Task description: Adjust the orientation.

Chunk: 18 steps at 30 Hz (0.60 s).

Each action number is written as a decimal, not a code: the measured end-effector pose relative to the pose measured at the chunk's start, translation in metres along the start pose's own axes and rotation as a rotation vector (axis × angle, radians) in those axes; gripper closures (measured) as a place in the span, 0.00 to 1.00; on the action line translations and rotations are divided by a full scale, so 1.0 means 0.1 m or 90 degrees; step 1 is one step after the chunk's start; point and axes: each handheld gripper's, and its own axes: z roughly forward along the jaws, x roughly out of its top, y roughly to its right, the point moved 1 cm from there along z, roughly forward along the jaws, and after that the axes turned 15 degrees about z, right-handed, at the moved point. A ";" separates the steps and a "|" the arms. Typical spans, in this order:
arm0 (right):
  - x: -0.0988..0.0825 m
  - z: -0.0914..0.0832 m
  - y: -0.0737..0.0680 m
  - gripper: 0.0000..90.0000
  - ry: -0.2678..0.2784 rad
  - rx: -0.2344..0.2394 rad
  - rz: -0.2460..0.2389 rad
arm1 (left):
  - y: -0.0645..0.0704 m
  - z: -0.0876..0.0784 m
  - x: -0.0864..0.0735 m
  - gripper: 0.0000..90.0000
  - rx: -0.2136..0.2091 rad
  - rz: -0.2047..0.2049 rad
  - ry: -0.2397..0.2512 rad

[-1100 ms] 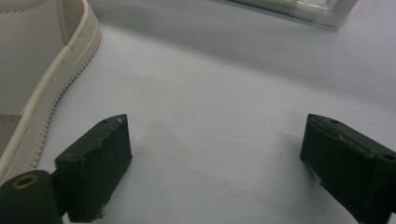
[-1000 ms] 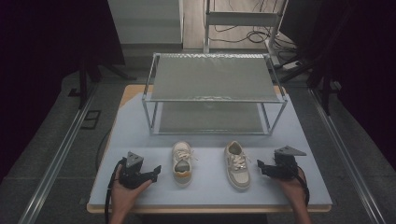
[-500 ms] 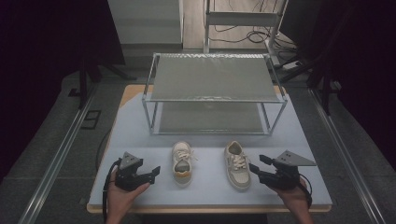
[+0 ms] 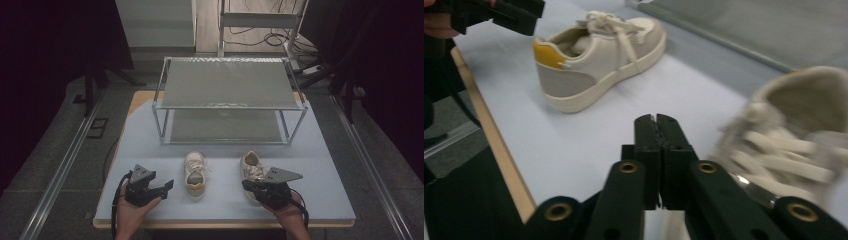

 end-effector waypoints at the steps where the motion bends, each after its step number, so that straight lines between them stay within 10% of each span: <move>1: 0.00 0.04 -0.02 1.00 -0.005 0.005 -0.001 | 0.00 0.00 0.00 0.28 -0.002 -0.002 -0.001; 18: 0.08 0.83 -0.41 1.00 -0.091 0.016 -0.073 | -0.01 -0.04 0.00 0.29 -0.003 -0.010 0.017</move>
